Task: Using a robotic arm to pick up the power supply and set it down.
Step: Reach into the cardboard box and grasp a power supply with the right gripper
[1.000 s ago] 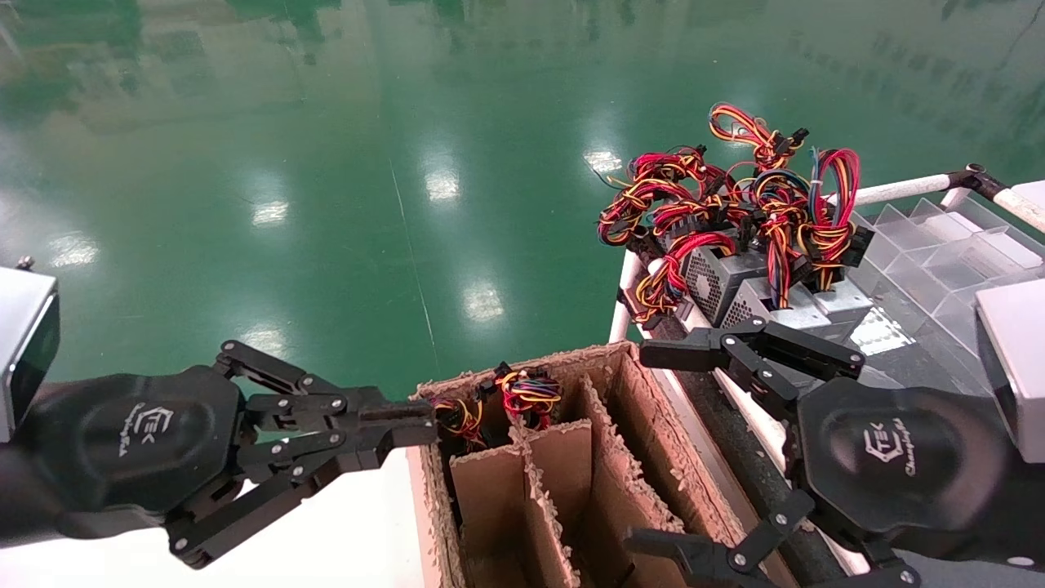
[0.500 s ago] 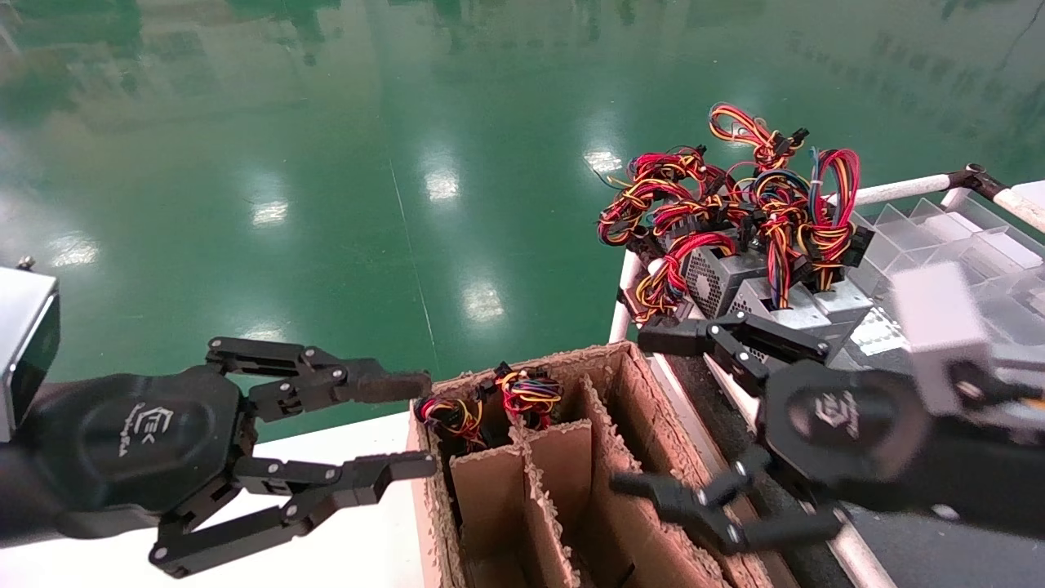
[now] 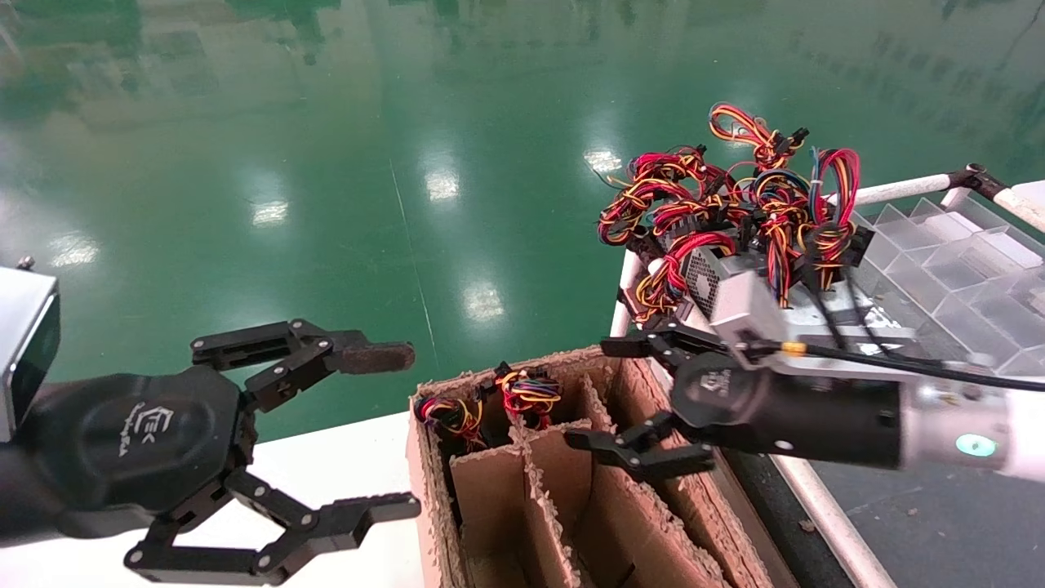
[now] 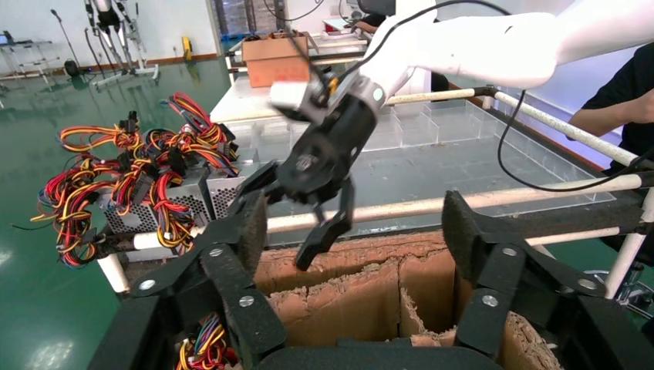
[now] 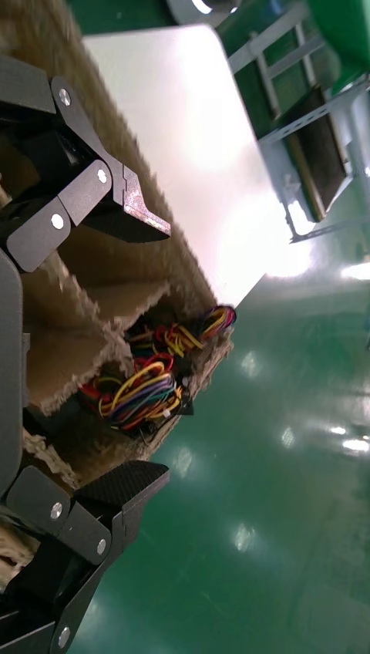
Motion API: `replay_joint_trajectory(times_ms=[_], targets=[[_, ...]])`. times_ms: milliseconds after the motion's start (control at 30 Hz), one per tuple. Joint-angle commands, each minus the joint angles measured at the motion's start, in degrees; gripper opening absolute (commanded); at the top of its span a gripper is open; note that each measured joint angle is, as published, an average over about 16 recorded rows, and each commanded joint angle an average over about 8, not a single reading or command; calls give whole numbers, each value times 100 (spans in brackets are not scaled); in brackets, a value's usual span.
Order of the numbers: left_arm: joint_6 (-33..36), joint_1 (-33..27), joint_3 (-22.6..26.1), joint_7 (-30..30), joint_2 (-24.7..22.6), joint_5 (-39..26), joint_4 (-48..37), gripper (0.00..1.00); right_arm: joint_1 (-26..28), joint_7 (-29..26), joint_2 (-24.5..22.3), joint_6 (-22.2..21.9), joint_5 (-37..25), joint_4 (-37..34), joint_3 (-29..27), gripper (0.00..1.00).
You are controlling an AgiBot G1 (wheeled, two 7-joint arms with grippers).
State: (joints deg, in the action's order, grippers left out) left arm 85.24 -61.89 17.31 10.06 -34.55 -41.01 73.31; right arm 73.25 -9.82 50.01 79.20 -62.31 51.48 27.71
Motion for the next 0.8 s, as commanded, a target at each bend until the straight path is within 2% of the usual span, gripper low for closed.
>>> replay_joint_trajectory(times_ms=[33,67,133,500,800], targets=[[0,0,1,0,0,0,0,100,123,178,207,-2,-177,-304,104,23],[0,0,1,0,0,1,0,100,164,280,294,9,-217,-451,132,10],[-1,0,1,-1,1,1,0,100,244,496,463,39,-275,-746,174,1],[-2,-1,4,-2,2,3,0,100,627,1584,1163,110,-521,-2150,326,0],[-3,-2,7,-3,3,5,0,100,707,2550,1402,-22,-617,-2746,326,0]])
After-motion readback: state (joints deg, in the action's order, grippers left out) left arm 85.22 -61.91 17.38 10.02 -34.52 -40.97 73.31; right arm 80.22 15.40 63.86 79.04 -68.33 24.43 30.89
